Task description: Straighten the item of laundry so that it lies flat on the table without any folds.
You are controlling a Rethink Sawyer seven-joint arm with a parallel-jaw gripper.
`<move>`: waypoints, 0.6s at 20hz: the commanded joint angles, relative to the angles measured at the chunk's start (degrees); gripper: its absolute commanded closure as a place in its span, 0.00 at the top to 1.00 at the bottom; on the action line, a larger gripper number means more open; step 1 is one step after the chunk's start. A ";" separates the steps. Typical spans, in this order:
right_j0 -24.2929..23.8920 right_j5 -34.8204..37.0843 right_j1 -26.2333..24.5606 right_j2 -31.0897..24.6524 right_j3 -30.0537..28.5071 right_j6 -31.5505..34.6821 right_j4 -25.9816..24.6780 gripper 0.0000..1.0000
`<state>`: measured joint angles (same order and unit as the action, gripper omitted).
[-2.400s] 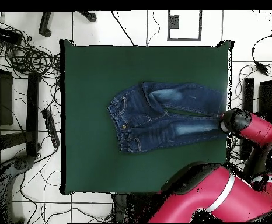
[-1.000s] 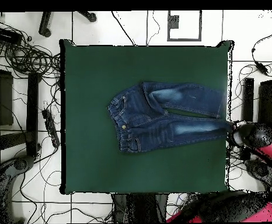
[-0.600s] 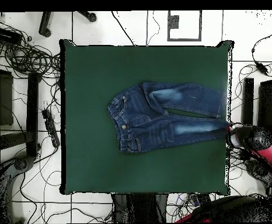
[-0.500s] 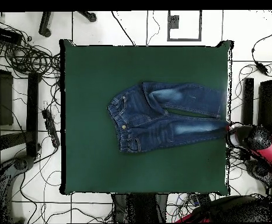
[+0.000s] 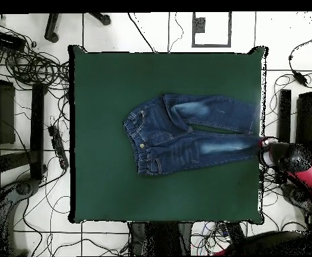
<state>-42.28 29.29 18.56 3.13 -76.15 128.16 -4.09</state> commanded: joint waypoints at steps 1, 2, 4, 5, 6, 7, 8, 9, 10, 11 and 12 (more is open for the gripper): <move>-0.60 -6.83 1.08 -15.74 -12.19 2.04 3.39 1.00; -0.86 -7.04 1.29 -15.78 -12.19 2.02 3.06 1.00; -1.26 -7.33 1.48 -15.72 -12.24 2.39 2.59 1.00; -1.23 -7.17 1.57 -15.70 -12.21 2.65 2.52 1.00; -0.96 -6.76 1.84 -15.45 -12.20 2.99 2.54 1.00; -1.70 -7.05 1.54 -15.83 -12.25 2.64 2.36 1.00; -1.69 -6.82 1.67 -15.51 -12.40 2.56 2.07 1.00; -1.69 -6.59 1.80 -15.19 -12.55 2.48 1.79 1.00; -1.36 -6.31 2.33 -14.60 -13.06 2.56 1.39 1.00; -1.04 -6.03 2.86 -14.02 -13.57 2.65 1.00 1.00; -0.89 -6.34 2.95 -13.66 -13.66 2.67 0.64 1.00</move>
<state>-45.78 22.97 21.08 -3.54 -81.40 128.16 -3.94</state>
